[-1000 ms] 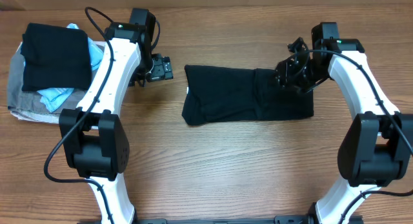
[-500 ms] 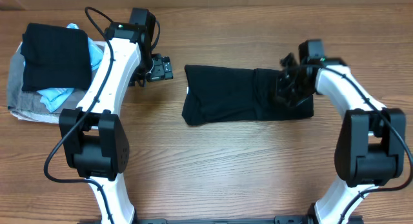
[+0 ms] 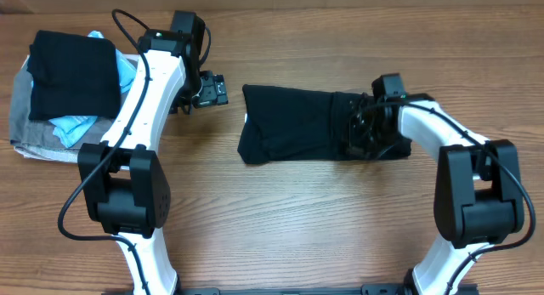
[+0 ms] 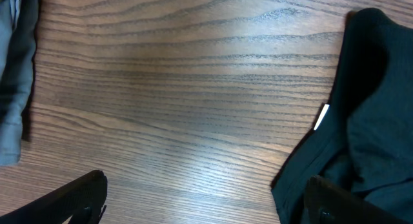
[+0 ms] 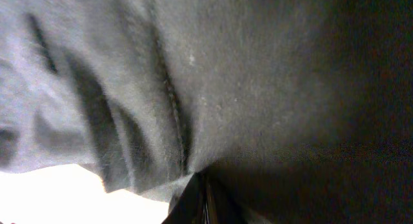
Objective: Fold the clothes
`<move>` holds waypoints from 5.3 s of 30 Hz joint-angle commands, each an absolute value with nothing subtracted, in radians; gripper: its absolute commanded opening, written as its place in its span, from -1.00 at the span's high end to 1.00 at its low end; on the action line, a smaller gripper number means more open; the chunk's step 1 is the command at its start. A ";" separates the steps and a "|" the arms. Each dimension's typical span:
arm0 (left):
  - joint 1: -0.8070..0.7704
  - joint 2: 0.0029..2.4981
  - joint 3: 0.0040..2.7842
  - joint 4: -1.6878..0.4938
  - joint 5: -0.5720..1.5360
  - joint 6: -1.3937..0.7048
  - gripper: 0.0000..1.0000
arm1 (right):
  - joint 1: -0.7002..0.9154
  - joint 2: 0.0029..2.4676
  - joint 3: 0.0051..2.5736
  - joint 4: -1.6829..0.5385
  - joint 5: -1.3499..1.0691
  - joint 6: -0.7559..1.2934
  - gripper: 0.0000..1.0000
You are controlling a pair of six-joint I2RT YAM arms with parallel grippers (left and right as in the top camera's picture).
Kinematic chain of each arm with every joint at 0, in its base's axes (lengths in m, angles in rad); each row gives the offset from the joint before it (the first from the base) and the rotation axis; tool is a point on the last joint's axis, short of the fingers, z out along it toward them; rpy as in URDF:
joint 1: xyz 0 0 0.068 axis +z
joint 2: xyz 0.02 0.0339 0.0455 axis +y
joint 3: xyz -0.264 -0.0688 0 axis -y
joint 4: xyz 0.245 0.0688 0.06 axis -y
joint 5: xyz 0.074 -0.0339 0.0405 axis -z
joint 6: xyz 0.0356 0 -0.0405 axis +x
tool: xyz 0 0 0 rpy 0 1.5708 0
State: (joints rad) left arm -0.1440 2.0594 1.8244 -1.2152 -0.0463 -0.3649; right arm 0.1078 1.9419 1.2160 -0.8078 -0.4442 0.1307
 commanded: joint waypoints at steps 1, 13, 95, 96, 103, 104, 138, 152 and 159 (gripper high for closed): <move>-0.144 2.055 1.819 -1.214 -0.052 -0.374 -1.00 | 0.086 1.883 1.364 -0.836 -0.450 0.128 0.92; -0.144 2.055 1.819 -1.214 -0.052 -0.374 -1.00 | 0.085 1.930 1.496 -0.778 -0.448 0.236 0.92; -0.144 2.055 1.819 -1.214 -0.052 -0.374 -1.00 | -0.231 1.800 1.264 -0.847 -0.251 0.048 -0.12; -0.144 2.055 1.819 -1.214 -0.052 -0.374 -1.00 | -0.229 1.800 1.239 -0.813 -0.256 0.048 -0.12; -0.144 2.055 1.819 -1.214 -0.052 -0.374 -1.00 | -0.224 1.800 1.066 -0.604 -0.255 0.048 -0.04; -0.144 2.055 1.819 -1.214 -0.052 -0.374 -1.00 | -0.224 1.800 1.047 -0.578 -0.257 0.048 -0.01; -0.144 2.055 1.819 -1.214 -0.052 -0.374 -1.00 | -0.400 1.792 1.322 -0.813 -0.300 0.051 0.92; -0.144 2.055 1.819 -1.214 -0.052 -0.374 -1.00 | -0.342 1.790 1.709 -1.178 -0.320 0.051 0.92; -0.144 2.055 1.819 -1.214 -0.052 -0.374 -1.00 | -0.187 1.790 1.735 -1.211 -0.337 0.027 0.92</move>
State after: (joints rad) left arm -0.1440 2.0594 1.8244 -1.2148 -0.0460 -0.3649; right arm -0.2474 1.7985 1.7031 -1.2011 -0.3119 0.0498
